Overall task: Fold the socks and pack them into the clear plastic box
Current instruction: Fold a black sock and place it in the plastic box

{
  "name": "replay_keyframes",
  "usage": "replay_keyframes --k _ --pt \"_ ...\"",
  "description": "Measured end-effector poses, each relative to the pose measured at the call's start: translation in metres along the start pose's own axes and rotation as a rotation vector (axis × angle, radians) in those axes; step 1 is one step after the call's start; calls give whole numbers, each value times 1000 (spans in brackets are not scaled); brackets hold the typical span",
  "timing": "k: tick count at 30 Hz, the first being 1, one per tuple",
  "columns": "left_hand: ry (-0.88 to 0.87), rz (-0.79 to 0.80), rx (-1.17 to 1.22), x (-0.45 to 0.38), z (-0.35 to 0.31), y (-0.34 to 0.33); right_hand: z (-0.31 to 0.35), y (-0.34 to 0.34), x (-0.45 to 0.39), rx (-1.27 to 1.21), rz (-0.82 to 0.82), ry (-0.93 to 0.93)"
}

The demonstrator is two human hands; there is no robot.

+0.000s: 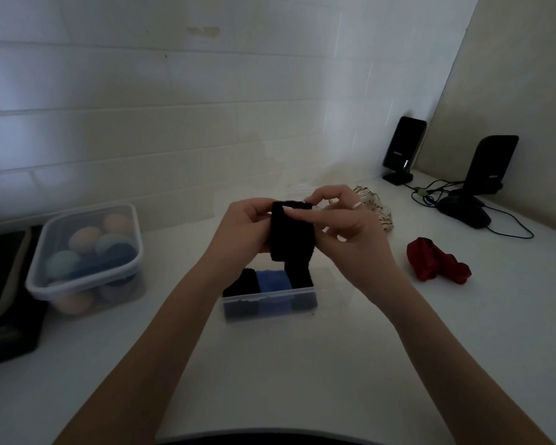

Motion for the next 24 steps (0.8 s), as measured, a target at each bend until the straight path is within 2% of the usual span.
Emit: replay_keyframes --k 5,10,12,16,17,19,21,24 --pt "109 86 61 3 1 -3 -8 1 1 99 -6 43" --pt "240 180 233 1 0 -4 -9 7 3 197 -9 29" --pt "162 163 43 0 3 -3 -10 9 2 153 18 -84" --pt "-17 105 -206 3 8 -5 -17 23 1 -180 -48 -519" --pt "-86 94 -263 4 8 -6 -19 25 2 -220 -1 -620" --pt "-217 110 -369 7 6 -9 -21 23 6 -217 226 -778" --pt "-314 157 -426 10 5 -15 -24 18 11 -202 404 -814" --pt "-399 202 -490 12 4 -21 -25 14 14 -321 442 -799"
Point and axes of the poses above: each hand's wrist, its own x-axis away from the middle knuckle, its own y-axis out of the back of the hand, z = x × y, the point moved 3 cm from there along -x, towards the middle knuckle, and after that the axes turned 11 degrees about x, right-handed, at the moved point
